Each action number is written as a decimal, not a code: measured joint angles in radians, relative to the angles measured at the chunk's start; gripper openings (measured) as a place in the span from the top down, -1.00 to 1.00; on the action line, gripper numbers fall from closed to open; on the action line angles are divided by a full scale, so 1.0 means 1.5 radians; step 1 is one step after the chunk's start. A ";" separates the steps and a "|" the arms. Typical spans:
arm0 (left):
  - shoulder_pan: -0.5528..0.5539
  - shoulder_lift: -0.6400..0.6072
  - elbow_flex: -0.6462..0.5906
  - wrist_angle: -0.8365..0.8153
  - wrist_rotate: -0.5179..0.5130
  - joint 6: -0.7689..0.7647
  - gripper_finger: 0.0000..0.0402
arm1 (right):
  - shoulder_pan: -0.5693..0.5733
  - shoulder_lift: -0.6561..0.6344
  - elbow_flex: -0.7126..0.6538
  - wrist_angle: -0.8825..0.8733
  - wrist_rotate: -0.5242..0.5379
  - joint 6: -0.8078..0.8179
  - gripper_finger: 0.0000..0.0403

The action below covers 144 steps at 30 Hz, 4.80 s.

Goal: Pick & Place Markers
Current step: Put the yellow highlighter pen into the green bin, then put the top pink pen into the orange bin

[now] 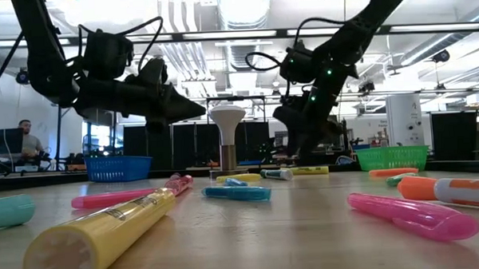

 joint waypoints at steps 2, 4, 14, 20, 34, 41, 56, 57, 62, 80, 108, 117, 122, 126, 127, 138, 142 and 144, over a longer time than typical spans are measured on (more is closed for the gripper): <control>0.000 0.000 -0.001 0.000 0.000 0.000 1.00 | -0.042 0.000 0.028 -0.024 -0.021 -0.068 0.03; 0.000 0.000 -0.001 0.000 0.000 0.004 1.00 | -0.073 0.007 0.061 -0.051 -0.028 -0.126 0.03; 0.000 0.000 -0.001 0.000 0.000 0.013 1.00 | -0.138 0.144 0.238 -0.218 -0.073 -0.321 -0.12; 0.000 0.000 -0.001 0.000 0.002 0.012 1.00 | -0.163 0.229 0.313 -0.295 -0.086 -0.362 -0.15; 0.000 0.000 -0.001 0.000 0.003 0.013 1.00 | -0.176 0.232 0.323 -0.348 -0.130 -0.308 0.60; -0.001 0.000 -0.001 -0.001 0.003 0.009 1.00 | -0.177 0.073 0.272 -0.361 -0.122 -0.221 0.67; -0.004 0.000 0.000 -0.006 0.003 0.006 1.00 | -0.353 -0.206 -0.027 -0.298 0.027 -0.004 0.65; -0.004 0.000 0.002 -0.005 0.003 0.006 1.00 | -0.354 -0.206 -0.026 -0.281 0.025 -0.001 0.64; -0.004 0.000 0.002 -0.005 0.003 0.006 1.00 | -0.359 -0.174 -0.007 -0.305 0.025 0.008 0.63; -0.004 0.000 0.004 -0.005 0.003 0.007 1.00 | -0.328 0.070 0.138 -0.542 0.200 0.112 0.65; -0.004 0.000 0.000 -0.018 0.003 0.011 1.00 | -0.282 -0.090 0.067 -0.455 0.115 -0.004 0.58; -0.004 0.000 0.000 -0.031 0.003 0.011 1.00 | -0.150 -0.384 -0.237 0.033 -0.056 -0.038 0.95; -0.004 0.000 0.001 -0.033 0.003 0.002 1.00 | -0.063 -0.471 -0.376 0.252 -0.069 -0.039 0.96; -0.005 -0.011 0.017 -0.069 0.003 -0.052 1.00 | -0.013 -0.507 -0.449 0.345 -0.067 -0.039 0.96; -0.008 -0.017 0.025 -0.092 0.002 -0.059 1.00 | -0.003 -0.512 -0.463 0.368 -0.067 -0.038 0.96; -0.155 -0.057 0.197 -0.610 -0.095 -0.053 1.00 | 0.056 -0.520 -0.576 0.582 -0.067 -0.033 0.96; -0.232 -0.056 0.289 -0.844 -0.172 -0.097 1.00 | 0.057 -0.519 -0.592 0.580 -0.067 -0.055 0.96; -0.267 -0.056 0.330 -0.928 -0.199 -0.137 1.00 | 0.057 -0.520 -0.597 0.580 -0.067 -0.056 0.96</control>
